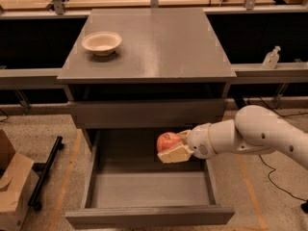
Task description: Place apple into middle drawer
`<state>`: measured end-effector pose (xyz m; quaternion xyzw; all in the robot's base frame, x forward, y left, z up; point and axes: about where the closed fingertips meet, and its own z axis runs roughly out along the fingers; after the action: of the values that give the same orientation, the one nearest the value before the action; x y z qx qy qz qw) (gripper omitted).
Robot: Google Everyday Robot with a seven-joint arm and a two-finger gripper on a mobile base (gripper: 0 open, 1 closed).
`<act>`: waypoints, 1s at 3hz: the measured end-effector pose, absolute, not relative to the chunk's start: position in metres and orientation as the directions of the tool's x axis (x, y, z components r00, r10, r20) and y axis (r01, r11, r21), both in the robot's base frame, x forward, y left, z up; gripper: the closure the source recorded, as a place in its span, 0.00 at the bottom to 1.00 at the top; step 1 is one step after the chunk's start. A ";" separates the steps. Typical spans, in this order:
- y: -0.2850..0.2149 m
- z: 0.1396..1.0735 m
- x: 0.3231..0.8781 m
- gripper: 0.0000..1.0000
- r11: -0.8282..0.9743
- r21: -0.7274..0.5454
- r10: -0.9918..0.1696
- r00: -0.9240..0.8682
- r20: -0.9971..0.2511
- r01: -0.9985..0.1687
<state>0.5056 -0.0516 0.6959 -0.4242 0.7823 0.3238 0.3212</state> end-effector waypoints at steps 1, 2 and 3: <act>-0.038 0.672 0.507 1.00 0.398 0.231 -0.503 -0.421 -0.755 -0.888; -0.014 0.629 0.507 1.00 0.348 0.232 -0.540 -0.396 -0.743 -0.908; -0.003 0.589 0.511 1.00 0.319 0.219 -0.568 -0.371 -0.735 -0.922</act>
Offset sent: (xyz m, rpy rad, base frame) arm 0.0052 0.0617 -0.1239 -0.0713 0.0276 0.1700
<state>0.5109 -0.0027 0.5892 -0.4877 0.7636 0.3201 0.2767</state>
